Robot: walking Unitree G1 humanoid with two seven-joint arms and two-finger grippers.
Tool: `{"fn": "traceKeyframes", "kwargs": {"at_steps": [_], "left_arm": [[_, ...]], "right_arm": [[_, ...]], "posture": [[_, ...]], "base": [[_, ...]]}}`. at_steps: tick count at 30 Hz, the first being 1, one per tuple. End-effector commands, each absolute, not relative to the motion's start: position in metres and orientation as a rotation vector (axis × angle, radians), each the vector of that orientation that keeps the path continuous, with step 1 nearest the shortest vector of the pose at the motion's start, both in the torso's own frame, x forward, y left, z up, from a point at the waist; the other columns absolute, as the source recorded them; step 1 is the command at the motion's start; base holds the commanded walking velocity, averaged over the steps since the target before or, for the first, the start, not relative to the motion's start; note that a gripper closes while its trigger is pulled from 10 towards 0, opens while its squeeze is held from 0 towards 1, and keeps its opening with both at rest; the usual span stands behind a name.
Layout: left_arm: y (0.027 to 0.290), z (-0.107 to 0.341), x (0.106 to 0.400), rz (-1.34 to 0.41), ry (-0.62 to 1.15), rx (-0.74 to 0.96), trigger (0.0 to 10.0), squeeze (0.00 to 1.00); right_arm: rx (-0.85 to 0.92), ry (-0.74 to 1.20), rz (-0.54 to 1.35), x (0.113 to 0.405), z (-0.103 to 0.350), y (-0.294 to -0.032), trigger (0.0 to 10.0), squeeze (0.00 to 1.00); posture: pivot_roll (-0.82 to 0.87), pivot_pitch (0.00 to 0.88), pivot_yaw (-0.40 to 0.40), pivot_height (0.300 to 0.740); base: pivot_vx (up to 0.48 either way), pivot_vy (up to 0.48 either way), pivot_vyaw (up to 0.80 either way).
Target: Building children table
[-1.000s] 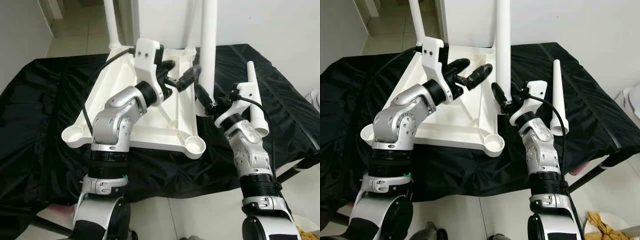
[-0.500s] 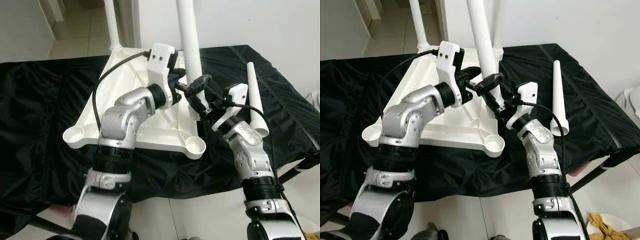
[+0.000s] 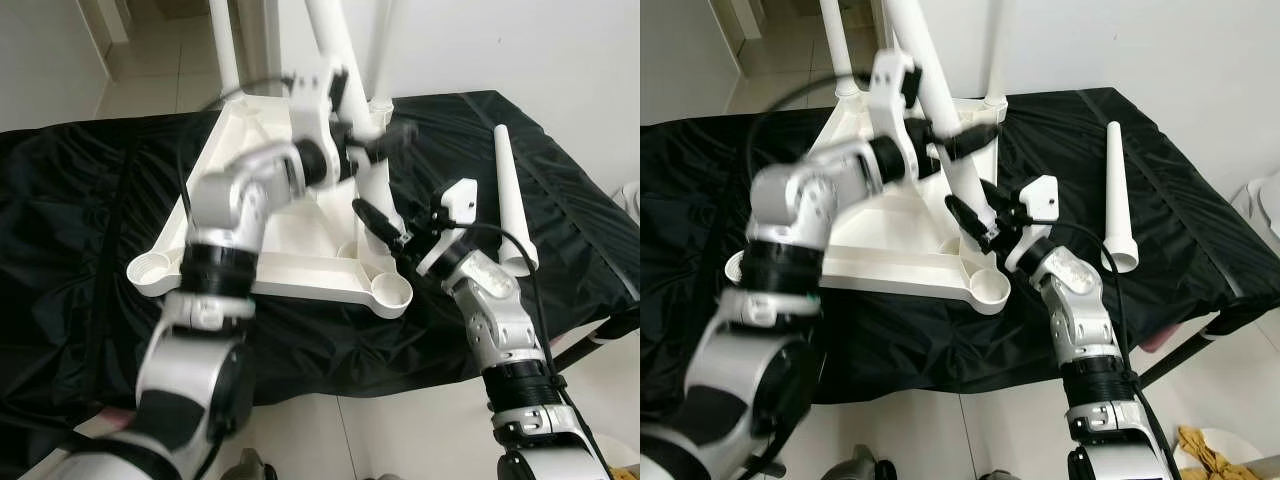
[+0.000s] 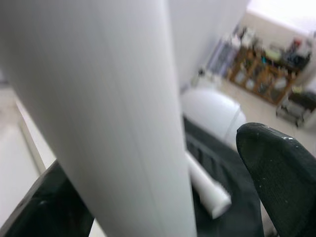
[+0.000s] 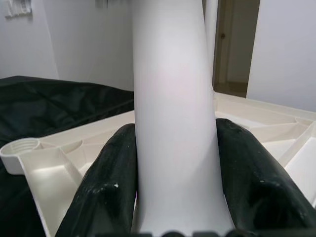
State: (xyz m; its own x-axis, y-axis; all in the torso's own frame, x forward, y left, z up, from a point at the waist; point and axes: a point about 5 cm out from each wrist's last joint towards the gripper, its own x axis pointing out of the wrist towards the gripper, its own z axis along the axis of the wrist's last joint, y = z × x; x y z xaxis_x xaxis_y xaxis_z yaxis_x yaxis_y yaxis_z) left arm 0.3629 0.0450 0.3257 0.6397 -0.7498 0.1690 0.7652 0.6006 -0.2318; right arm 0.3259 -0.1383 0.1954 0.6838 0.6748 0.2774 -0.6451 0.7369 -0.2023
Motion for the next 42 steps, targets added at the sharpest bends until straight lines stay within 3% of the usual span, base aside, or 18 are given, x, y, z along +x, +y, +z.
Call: {"fn": "traceKeyframes", "kwargs": {"at_steps": [1, 23, 25, 26, 42], "left_arm": [[0.045, 0.322, 0.365, -0.884, -0.009, -0.350, 10.0, 0.00], [0.064, 0.358, 0.375, -0.834, -0.053, -0.498, 10.0, 0.00], [0.065, 0.359, 0.376, -0.820, -0.060, -0.490, 9.5, 0.00], [0.065, 0.359, 0.376, -0.817, -0.066, -0.494, 0.0, 0.00], [0.068, 0.368, 0.376, -0.800, -0.134, -0.522, 0.0, 0.00]], "right_arm": [[-0.120, -0.368, 0.751, 0.324, 0.198, -0.138, 10.0, 0.00], [-0.186, -0.369, 0.722, 0.324, 0.195, -0.146, 10.0, 0.00], [-0.189, -0.368, 0.720, 0.324, 0.195, -0.146, 10.0, 0.00], [-0.191, -0.368, 0.719, 0.324, 0.194, -0.146, 10.0, 0.00], [-0.144, -0.324, 0.662, 0.327, 0.192, -0.147, 10.0, 0.00]], "posture": [[-0.11, 0.000, 0.041, 0.740], [-0.12, 0.000, 0.043, 0.740], [-0.12, 0.000, 0.044, 0.740], [-0.11, 0.000, 0.042, 0.740], [-0.12, 0.000, 0.041, 0.740]], "base": [[0.000, 0.000, 0.00], [0.000, 0.000, 0.00], [0.000, 0.000, 0.00], [0.000, 0.000, 0.00], [0.000, 0.000, 0.00]]}}
